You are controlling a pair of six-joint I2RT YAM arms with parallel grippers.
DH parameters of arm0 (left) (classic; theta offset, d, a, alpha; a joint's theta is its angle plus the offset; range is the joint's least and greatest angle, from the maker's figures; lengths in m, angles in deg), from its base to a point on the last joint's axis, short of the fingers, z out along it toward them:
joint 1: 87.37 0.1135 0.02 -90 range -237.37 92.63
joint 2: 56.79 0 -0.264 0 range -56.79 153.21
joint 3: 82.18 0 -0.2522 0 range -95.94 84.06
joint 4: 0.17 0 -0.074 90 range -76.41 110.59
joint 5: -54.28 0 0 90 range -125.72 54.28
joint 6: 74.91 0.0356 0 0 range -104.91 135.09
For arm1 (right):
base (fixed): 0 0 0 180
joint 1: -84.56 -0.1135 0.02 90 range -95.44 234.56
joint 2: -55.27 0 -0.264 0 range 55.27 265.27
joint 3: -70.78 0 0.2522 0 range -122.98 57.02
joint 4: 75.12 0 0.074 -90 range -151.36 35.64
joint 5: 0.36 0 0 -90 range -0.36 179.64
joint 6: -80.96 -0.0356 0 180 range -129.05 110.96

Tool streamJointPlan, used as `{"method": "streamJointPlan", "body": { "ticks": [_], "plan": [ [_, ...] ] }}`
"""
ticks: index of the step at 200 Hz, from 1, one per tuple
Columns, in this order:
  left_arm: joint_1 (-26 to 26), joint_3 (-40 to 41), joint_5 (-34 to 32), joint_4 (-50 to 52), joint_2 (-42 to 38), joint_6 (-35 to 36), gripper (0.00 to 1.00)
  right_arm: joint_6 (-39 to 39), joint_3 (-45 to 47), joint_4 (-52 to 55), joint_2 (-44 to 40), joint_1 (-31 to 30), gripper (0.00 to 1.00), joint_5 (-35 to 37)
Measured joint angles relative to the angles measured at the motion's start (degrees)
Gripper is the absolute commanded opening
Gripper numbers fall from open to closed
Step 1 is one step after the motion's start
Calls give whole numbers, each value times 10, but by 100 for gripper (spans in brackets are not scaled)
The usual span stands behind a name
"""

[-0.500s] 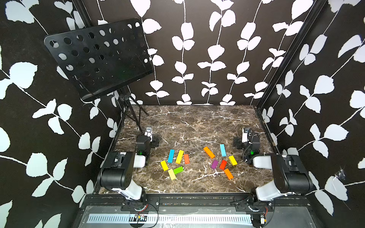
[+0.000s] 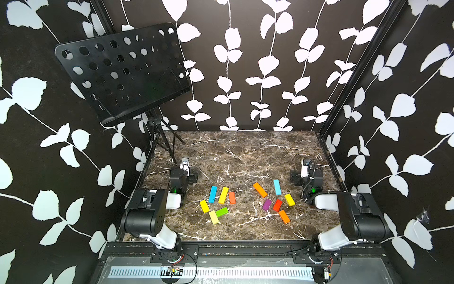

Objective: Assemble the letter t with building blocks
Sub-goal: Pick up the building block from the center of the board.

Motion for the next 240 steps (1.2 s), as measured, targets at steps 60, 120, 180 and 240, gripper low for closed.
{"method": "streamJointPlan", "body": {
  "ticks": [60,120,180,240],
  "plan": [
    [0,0,1,0,0,0,99,0,0,0,0,0,99,0],
    [6,-40,12,108,-34,-1,91,-5,-18,105,-82,0,99,26],
    [-51,-229,-34,418,-242,-110,84,-99,-177,358,-237,-32,99,-49],
    [-179,-252,-13,671,-267,-169,76,-191,-104,453,-338,-206,99,-33]
  ]
}}
